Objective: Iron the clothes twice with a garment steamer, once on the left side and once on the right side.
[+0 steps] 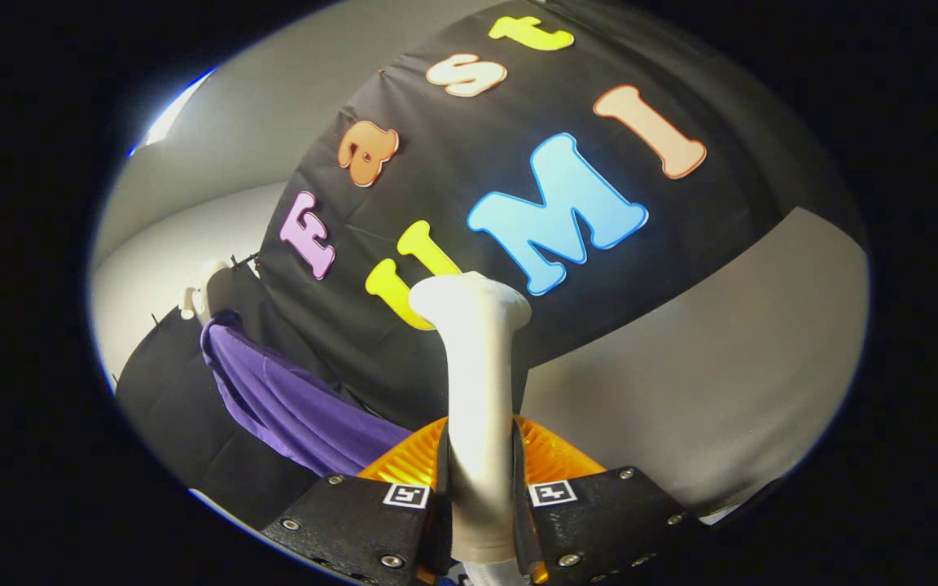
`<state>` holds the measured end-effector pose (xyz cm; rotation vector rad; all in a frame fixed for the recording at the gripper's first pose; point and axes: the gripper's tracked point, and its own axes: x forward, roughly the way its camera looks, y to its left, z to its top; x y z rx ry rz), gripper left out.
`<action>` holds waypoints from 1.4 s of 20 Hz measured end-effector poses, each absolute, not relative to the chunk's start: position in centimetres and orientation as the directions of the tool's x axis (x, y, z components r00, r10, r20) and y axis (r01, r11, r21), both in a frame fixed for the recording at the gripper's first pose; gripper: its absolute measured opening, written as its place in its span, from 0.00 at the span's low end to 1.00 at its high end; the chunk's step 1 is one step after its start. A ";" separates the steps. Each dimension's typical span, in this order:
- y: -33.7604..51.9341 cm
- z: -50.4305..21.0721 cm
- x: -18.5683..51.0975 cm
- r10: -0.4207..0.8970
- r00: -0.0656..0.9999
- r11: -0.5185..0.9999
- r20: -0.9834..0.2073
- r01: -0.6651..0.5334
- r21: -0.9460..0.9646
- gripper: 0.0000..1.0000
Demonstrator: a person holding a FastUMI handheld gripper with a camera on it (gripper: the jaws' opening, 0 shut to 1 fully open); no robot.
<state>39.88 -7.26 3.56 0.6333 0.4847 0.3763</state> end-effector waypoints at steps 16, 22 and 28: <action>2.4 12.6 22.3 0.243 0.968 0.933 0.059 -0.250 0.258 0.30; 6.9 13.9 21.5 0.209 0.968 0.949 0.137 -0.235 0.210 0.30; 11.9 13.7 22.4 0.293 0.943 0.925 0.157 -0.321 0.202 0.30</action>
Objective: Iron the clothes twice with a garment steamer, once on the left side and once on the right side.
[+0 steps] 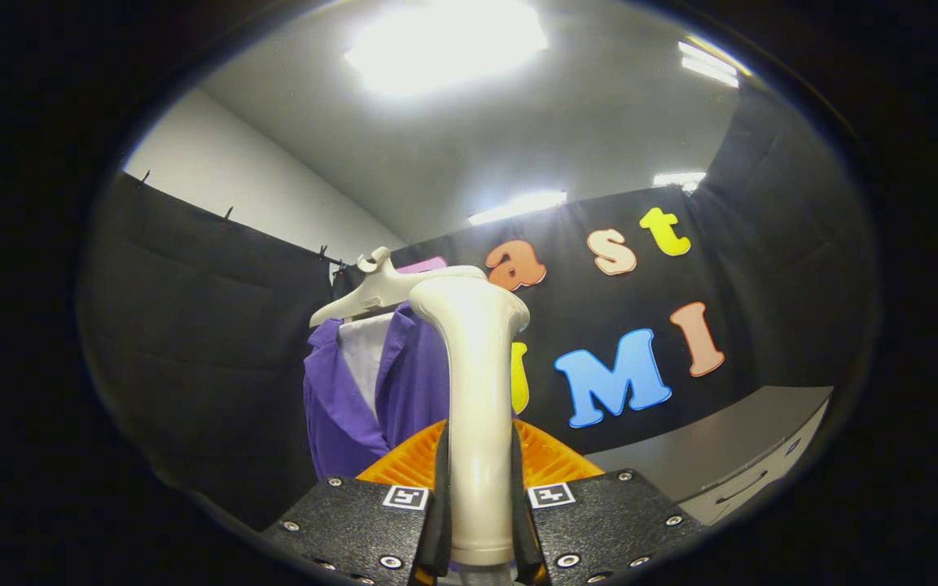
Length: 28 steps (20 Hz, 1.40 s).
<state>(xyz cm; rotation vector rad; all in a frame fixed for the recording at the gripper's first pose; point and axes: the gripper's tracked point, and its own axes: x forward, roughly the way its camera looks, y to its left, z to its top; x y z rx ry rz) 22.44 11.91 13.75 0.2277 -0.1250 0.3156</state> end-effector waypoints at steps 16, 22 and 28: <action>16.3 14.7 28.7 0.356 0.910 0.899 0.212 -0.396 0.188 0.30; 18.7 15.5 33.4 0.361 0.903 0.884 0.234 -0.411 0.223 0.31; 18.8 13.0 34.0 0.332 0.911 0.932 0.242 -0.357 0.065 0.31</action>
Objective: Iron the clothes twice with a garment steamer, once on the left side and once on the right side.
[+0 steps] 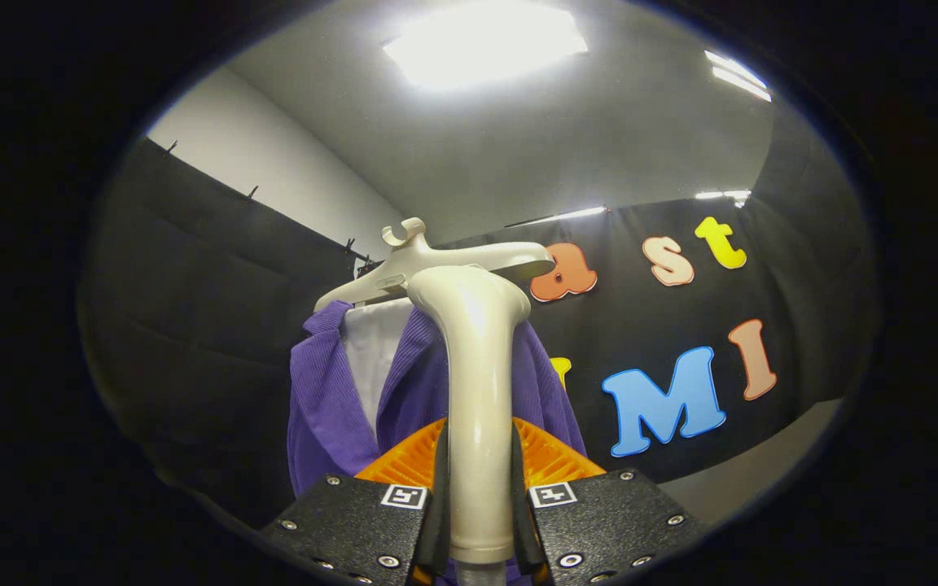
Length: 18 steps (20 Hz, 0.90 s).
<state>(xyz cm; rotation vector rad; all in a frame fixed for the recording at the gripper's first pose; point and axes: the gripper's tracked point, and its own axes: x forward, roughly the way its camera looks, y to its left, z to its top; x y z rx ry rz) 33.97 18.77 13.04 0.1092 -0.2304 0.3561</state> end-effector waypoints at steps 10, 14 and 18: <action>19.5 5.8 29.7 0.403 0.908 0.911 0.110 -0.410 0.050 0.31; 19.5 2.4 27.8 0.408 0.911 0.910 0.053 -0.411 0.053 0.32; 19.0 -1.1 26.4 0.395 0.918 0.917 -0.007 -0.394 0.058 0.31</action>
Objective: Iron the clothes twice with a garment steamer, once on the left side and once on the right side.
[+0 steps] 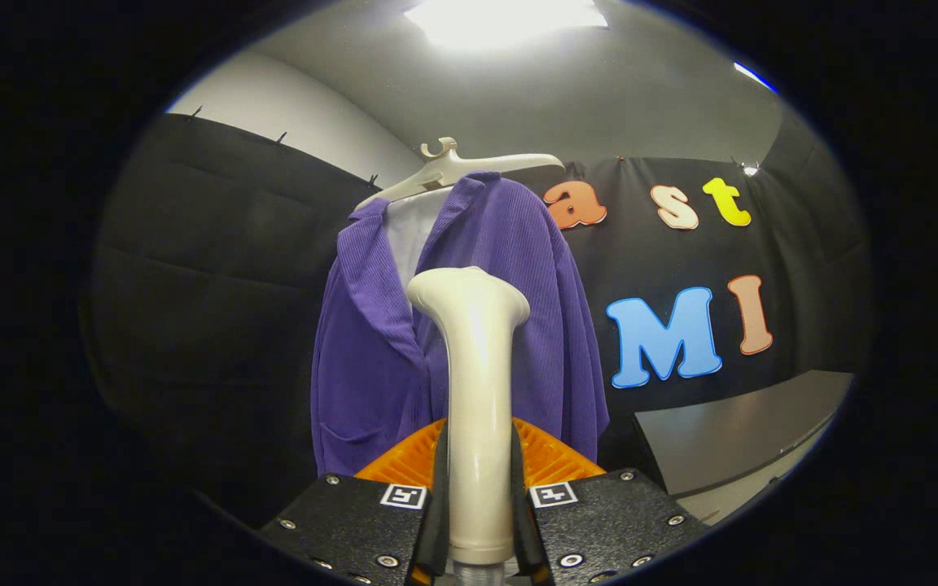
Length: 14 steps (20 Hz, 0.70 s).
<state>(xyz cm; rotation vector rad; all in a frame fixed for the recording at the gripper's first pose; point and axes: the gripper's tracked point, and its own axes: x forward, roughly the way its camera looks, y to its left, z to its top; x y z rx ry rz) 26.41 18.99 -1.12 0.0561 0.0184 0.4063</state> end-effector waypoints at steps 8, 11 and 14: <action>17.9 -9.2 22.9 0.349 0.926 0.937 -0.146 -0.338 0.091 0.32; 17.5 -11.8 21.8 0.327 0.927 0.944 -0.182 -0.312 0.107 0.32; 17.7 -14.2 20.7 0.311 0.926 0.950 -0.214 -0.296 0.099 0.32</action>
